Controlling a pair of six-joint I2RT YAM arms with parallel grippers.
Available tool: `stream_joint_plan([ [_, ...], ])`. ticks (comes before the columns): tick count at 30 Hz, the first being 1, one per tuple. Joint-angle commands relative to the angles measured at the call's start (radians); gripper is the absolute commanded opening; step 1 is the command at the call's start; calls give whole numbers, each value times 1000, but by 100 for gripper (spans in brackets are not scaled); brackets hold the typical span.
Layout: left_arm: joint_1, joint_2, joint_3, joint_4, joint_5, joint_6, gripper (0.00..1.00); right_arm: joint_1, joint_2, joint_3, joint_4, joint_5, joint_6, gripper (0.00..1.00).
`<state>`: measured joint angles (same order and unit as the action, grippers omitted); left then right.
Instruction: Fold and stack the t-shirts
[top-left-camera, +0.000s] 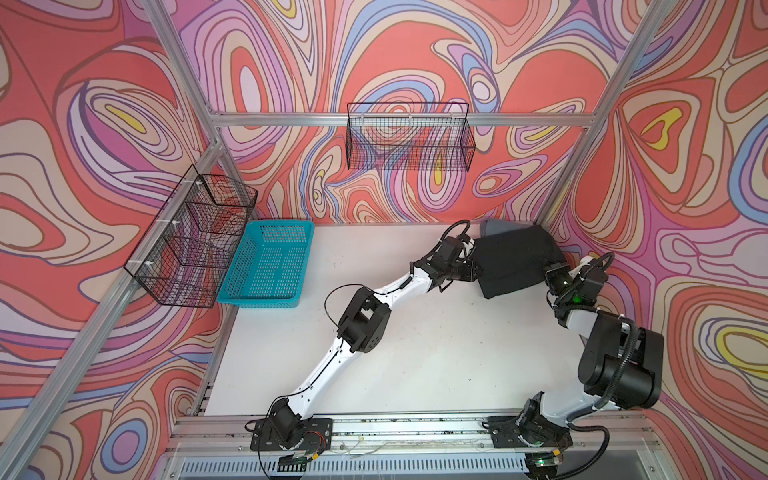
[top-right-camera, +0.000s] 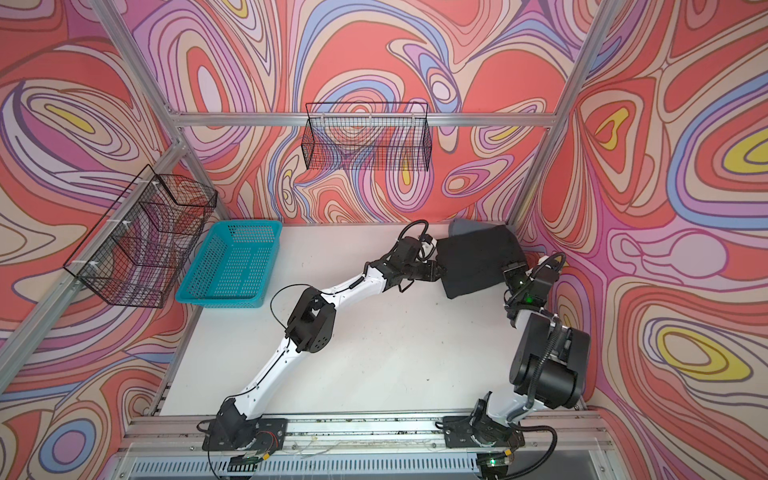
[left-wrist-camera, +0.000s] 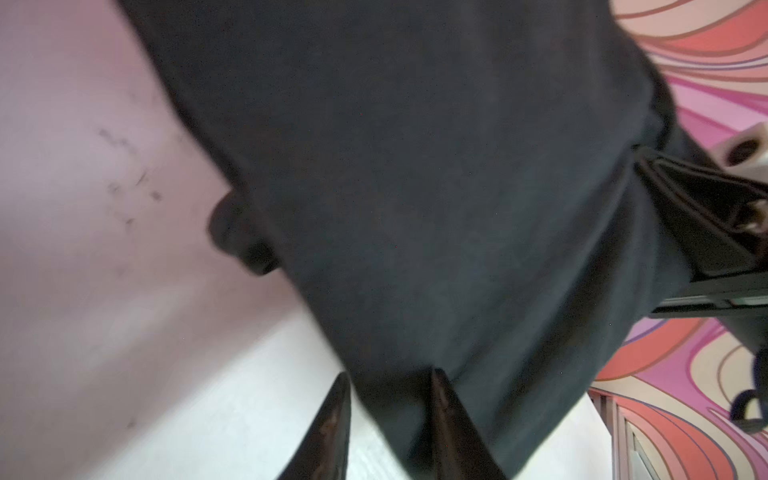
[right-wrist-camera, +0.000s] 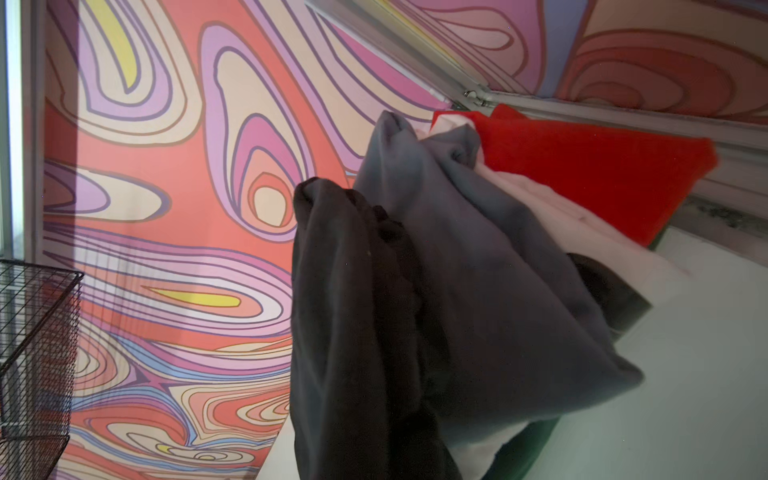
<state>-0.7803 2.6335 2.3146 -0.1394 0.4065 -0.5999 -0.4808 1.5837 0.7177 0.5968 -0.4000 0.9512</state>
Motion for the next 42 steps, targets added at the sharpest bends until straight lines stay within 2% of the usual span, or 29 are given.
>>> stream_joint_plan([
  [1,41,-129,-68,-41,-43,-27,40,-17,-45,11,-50,78,-33,11],
  [3,58,-150,-98,-12,-45,-60,49,-18,-60,23,-114,104,-58,16],
  [4,64,-148,-89,-22,-53,-67,52,-18,-63,38,-158,114,-70,25],
  [5,71,-141,-73,-32,-49,-69,53,-18,-65,58,-216,125,-83,42],
  [6,76,-133,-55,-39,-40,-69,54,-17,-69,79,-262,132,-99,54],
  [8,84,-113,-13,-57,-21,-77,56,-18,-84,124,-377,155,-121,72],
  [11,88,-102,4,-59,-15,-91,57,-16,-118,183,-522,222,-179,90],
  [13,88,-93,3,-43,-5,-104,59,-16,-131,222,-595,258,-227,97],
  [17,92,-75,14,-32,25,-127,61,-16,-103,329,-750,276,-333,98],
  [24,110,-74,-24,24,102,-161,64,-10,87,541,-867,15,-491,96],
  [27,122,-91,-69,47,124,-167,67,12,144,626,-953,58,-548,95],
  [32,140,-129,-152,98,147,-171,71,60,170,661,-954,76,-597,98],
  [39,156,-154,-209,117,175,-161,78,192,292,843,-1124,318,-730,98],
  [42,159,-155,-220,118,176,-161,79,214,303,866,-1123,333,-724,98],
])
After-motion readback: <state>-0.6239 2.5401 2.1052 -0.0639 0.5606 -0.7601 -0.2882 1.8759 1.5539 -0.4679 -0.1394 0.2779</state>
